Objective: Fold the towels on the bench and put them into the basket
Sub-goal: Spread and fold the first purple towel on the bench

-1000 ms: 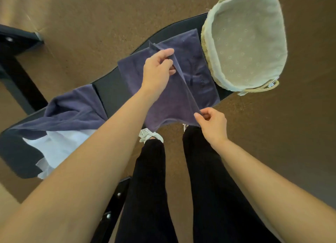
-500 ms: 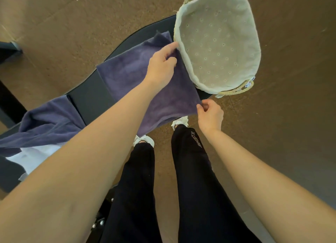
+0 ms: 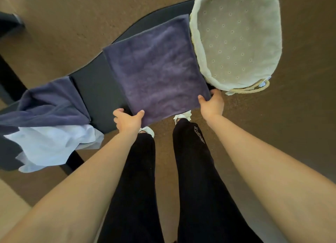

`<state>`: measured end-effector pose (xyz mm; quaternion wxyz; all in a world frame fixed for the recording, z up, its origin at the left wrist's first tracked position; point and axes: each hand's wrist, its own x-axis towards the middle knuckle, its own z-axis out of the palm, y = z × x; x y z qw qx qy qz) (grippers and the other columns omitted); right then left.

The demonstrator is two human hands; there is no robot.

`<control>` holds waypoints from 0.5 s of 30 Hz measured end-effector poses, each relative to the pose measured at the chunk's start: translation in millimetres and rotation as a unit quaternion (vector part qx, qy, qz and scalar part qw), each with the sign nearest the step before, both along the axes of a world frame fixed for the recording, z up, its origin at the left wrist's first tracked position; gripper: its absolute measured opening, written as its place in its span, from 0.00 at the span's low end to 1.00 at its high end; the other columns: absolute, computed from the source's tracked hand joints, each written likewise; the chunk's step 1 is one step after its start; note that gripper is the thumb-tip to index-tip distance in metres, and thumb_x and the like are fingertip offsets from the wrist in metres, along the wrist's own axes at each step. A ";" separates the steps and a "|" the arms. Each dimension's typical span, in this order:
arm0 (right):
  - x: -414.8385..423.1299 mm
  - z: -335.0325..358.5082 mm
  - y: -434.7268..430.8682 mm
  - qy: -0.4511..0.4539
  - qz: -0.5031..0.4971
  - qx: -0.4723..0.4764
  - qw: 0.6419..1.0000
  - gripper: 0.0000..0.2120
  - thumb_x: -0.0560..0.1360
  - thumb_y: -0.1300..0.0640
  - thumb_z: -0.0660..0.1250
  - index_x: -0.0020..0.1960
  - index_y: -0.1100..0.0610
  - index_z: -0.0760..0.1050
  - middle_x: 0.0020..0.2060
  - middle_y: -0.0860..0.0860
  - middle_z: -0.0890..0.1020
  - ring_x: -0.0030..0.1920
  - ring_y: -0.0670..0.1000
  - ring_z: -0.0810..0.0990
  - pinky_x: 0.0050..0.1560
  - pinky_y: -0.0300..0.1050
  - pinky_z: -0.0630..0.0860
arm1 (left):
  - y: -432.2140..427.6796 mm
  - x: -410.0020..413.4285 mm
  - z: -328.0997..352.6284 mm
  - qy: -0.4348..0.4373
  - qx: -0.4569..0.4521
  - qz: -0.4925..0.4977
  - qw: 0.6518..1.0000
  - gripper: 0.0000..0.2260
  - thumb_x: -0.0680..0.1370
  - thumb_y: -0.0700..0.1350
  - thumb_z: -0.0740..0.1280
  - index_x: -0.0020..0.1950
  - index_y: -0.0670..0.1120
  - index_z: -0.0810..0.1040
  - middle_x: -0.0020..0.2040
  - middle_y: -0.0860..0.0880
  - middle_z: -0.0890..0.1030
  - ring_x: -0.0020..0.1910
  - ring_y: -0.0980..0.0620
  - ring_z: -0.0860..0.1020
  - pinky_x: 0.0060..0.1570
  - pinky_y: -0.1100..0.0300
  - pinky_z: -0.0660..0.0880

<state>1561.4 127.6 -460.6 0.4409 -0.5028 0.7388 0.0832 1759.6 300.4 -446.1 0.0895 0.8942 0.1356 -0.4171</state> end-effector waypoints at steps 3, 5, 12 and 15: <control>5.3 -3.4 -0.4 0.013 0.037 0.018 0.999 0.17 0.77 0.53 0.72 0.61 0.60 0.74 0.59 0.56 0.81 0.56 0.58 0.80 0.58 0.53 0.78 | 10.6 -8.9 -8.2 0.041 -0.023 0.045 0.998 0.27 0.73 0.54 0.78 0.62 0.47 0.66 0.59 0.46 0.76 0.54 0.44 0.79 0.52 0.50 0.76; 7.3 -6.0 -0.2 0.032 0.069 0.026 0.997 0.15 0.76 0.51 0.72 0.57 0.59 0.76 0.58 0.58 0.80 0.57 0.61 0.80 0.58 0.56 0.78 | 13.9 -11.4 -10.6 0.043 -0.030 0.047 0.998 0.21 0.75 0.53 0.77 0.60 0.45 0.72 0.53 0.48 0.79 0.47 0.49 0.78 0.47 0.55 0.72; 4.4 9.8 15.0 0.015 0.053 0.038 0.998 0.10 0.77 0.58 0.73 0.54 0.59 0.74 0.51 0.55 0.82 0.49 0.55 0.81 0.47 0.48 0.75 | 54.1 -1.3 -12.1 0.047 -0.125 0.123 0.983 0.10 0.79 0.49 0.71 0.43 0.48 0.74 0.42 0.46 0.79 0.38 0.49 0.77 0.39 0.55 0.75; 3.9 15.1 32.5 -0.003 0.040 0.078 0.996 0.10 0.77 0.60 0.72 0.54 0.53 0.73 0.50 0.53 0.82 0.51 0.56 0.83 0.53 0.53 0.82 | 79.3 6.1 -5.5 0.041 -0.134 0.155 0.978 0.09 0.80 0.47 0.71 0.47 0.46 0.74 0.46 0.44 0.81 0.39 0.47 0.82 0.38 0.55 0.79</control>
